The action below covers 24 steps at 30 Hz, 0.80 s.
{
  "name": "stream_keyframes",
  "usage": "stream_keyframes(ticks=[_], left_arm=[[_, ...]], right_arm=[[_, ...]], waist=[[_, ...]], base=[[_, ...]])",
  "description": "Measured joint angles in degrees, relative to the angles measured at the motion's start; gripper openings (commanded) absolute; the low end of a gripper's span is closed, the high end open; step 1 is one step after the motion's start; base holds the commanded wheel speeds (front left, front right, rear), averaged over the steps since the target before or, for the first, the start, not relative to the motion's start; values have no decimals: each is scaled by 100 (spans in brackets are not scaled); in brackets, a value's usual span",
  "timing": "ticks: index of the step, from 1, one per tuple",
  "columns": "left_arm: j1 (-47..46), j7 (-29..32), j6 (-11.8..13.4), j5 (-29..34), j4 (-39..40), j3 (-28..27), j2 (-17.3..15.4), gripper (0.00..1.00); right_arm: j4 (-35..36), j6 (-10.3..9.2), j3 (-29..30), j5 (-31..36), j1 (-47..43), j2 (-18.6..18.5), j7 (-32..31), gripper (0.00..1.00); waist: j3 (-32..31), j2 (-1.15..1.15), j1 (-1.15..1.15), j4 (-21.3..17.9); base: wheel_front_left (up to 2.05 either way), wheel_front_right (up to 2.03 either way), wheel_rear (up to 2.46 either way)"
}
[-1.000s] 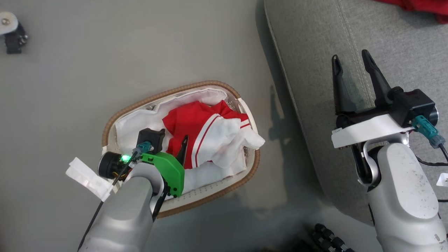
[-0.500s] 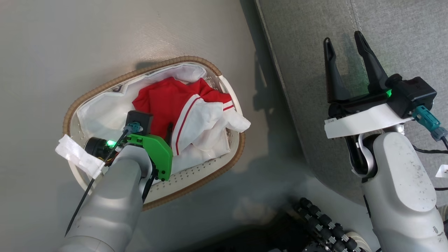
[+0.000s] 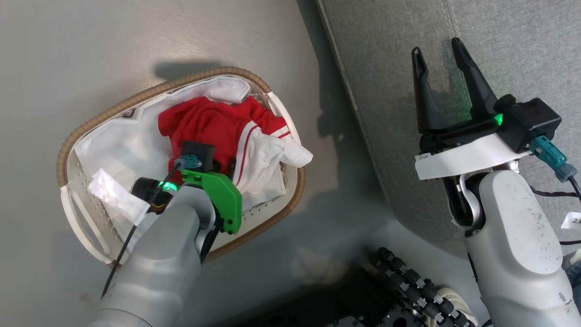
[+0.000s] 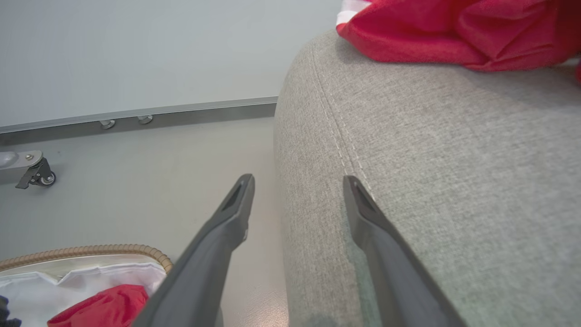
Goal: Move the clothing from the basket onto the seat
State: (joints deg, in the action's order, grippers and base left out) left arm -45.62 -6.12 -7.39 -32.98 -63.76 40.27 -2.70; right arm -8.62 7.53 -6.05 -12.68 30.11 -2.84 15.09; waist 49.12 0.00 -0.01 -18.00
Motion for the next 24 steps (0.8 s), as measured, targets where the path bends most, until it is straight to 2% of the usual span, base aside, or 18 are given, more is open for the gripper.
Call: stream_keyframes(ticks=[2,3,13,18,24], left_arm=[[4,-30,0,-145,152,155,-14,3],[2,-75,0,-218,219,234,-37,0],[-1,-578,0,-639,412,825,-248,0],[14,-778,0,-654,497,1106,-350,0],[193,-868,0,-683,717,1192,-534,0]], right_arm=[[3,0,5,1,5,2,0,100],[3,0,19,2,7,1,0,100],[-102,0,97,104,-20,2,-1,100],[-183,0,140,248,-100,4,0,100],[-343,0,204,464,-296,5,-1,100]], waist=[[8,0,0,-9],[6,0,0,-5],[-239,0,0,111],[-540,0,0,201],[-1052,0,0,327]], base=[[0,0,0],[0,0,0],[0,0,0],[0,0,0],[0,0,0]])
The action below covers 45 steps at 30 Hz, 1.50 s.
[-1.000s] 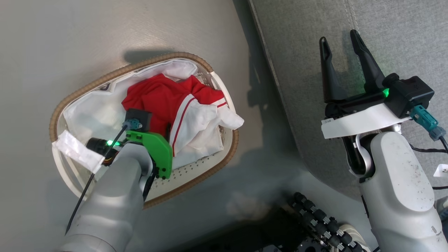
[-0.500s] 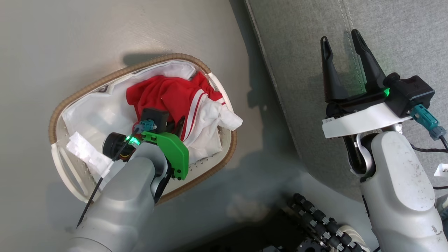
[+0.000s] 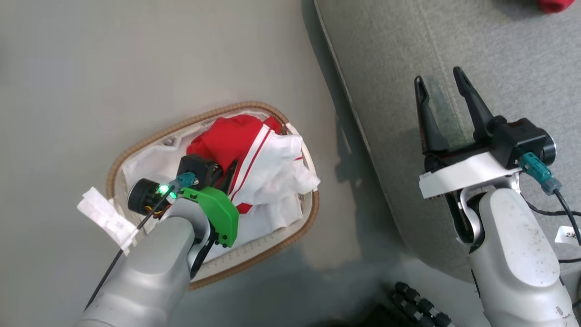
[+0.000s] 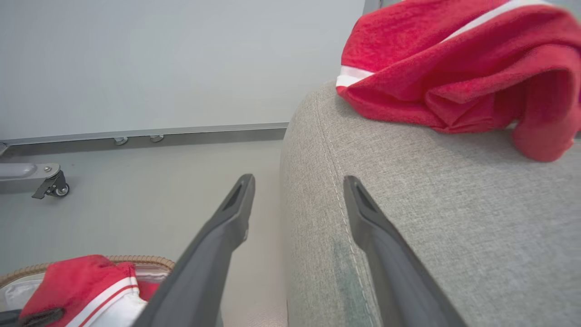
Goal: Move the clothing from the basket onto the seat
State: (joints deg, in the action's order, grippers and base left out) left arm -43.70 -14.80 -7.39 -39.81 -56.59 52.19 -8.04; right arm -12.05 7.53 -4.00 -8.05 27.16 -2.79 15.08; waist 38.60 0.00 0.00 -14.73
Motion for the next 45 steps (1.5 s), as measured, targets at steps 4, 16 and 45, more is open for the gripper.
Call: stream_keyframes(ticks=[4,16,45], left_arm=[[180,-22,0,126,443,-201,-174,0],[633,-23,16,871,1679,-694,-587,0],[-712,566,-2,1133,3446,-263,-1415,0]], right_arm=[[-110,0,70,145,-229,-1,1,100],[-416,0,107,391,-954,1,0,100],[-816,0,-828,626,-850,0,1,100]], waist=[[-461,0,0,92],[-1953,0,0,368],[-3910,0,1,938]], base=[[0,0,0],[0,0,0],[0,0,0]])
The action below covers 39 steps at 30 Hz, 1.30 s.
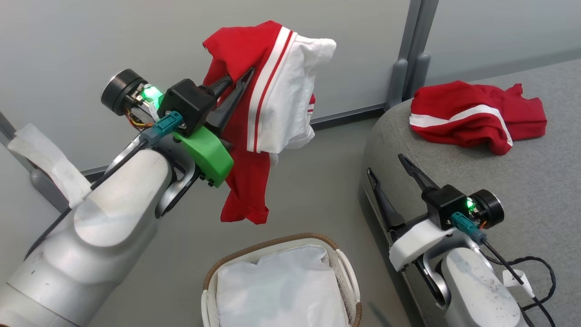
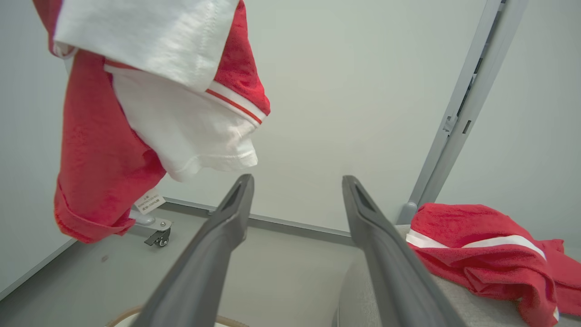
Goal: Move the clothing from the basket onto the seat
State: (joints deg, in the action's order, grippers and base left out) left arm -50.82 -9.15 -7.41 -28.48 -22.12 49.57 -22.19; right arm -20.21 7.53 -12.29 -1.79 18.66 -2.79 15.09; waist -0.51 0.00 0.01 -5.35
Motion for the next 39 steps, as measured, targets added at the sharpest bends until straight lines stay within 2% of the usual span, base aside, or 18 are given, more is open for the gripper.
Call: stream_keyframes(ticks=[9,15,21,29,35,36,37,38,39], left_arm=[[-188,0,-12,-75,421,369,16,0],[-297,-2,-13,-125,694,577,23,0],[-333,-10,-13,-192,923,795,81,0],[-389,-49,-13,-310,1069,1001,99,0],[-392,-101,-13,-420,1098,1139,79,0],[-392,-104,-13,-439,1092,1150,68,0],[-392,-112,-13,-486,1082,1157,55,0],[-392,-130,-13,-512,1070,1161,46,0],[-391,-136,-13,-537,1056,1165,36,0]], right_arm=[[-662,0,-339,169,548,-1,-1,100],[-1240,0,-343,450,978,-2,0,100],[-1783,0,-534,425,1347,-1,0,100],[-2490,0,-1058,15,1783,-30,0,100],[-2543,0,-1540,-393,1991,-223,0,98],[-2512,0,-1625,-456,2012,-252,-1,46],[-2465,0,-1677,-526,2026,-272,-1,24],[-2441,0,-1707,-573,2045,-294,0,24],[-2401,0,-1735,-616,2064,-328,-1,7]], waist=[[14,0,0,152],[14,0,0,276],[-21,0,0,375],[-70,0,0,517],[-97,0,0,588],[-97,0,-1,595],[-95,0,0,599],[-93,0,0,602],[-89,0,-1,604]], base=[[0,0,0],[0,0,0],[0,0,0],[0,0,0],[0,0,0],[0,0,0],[0,0,0],[0,0,0],[0,0,0]])
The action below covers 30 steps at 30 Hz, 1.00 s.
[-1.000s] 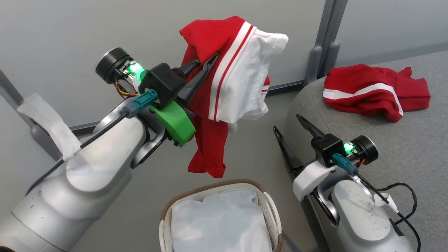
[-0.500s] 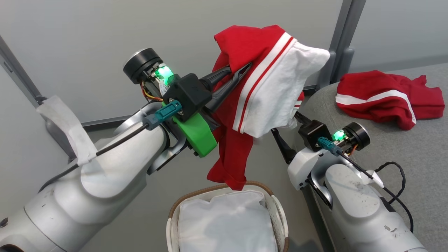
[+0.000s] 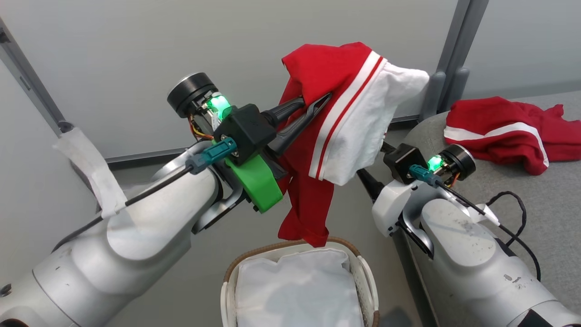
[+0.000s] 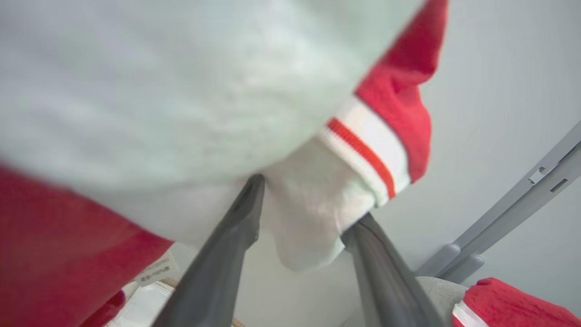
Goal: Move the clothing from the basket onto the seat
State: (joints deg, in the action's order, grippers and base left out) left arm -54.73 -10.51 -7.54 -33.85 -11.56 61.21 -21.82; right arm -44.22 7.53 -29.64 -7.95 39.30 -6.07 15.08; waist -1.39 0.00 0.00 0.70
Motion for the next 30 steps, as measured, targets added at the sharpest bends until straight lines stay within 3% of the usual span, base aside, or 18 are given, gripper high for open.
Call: stream_keyframes(ticks=[1,14,15,16,17,18,30], left_arm=[[1,-2,0,-37,-20,-1,-9,0],[366,-145,111,-448,-593,-154,-103,3],[438,-177,152,-488,-645,-178,-93,16],[505,-204,164,-532,-690,-202,-80,38],[604,-241,201,-582,-737,-235,-59,47],[713,-277,216,-626,-780,-258,-34,100],[2057,-452,401,-731,-1251,-778,520,100]], right_arm=[[41,0,-10,-22,10,-29,0,0],[578,0,204,-34,-78,-33,0,0],[633,0,249,-21,-93,-24,0,0],[672,0,283,-9,-98,-22,1,0],[717,0,334,0,-101,-19,0,0],[769,0,397,13,-102,-13,1,0],[1282,0,844,238,-52,48,0,0]], waist=[[5,0,0,2],[74,0,0,-100],[80,0,0,-115],[85,0,0,-127],[91,0,0,-142],[97,0,0,-156],[175,0,0,-281]], base=[[0,0,0],[0,0,0],[0,0,0],[0,0,0],[0,0,0],[0,0,0],[0,0,0]])
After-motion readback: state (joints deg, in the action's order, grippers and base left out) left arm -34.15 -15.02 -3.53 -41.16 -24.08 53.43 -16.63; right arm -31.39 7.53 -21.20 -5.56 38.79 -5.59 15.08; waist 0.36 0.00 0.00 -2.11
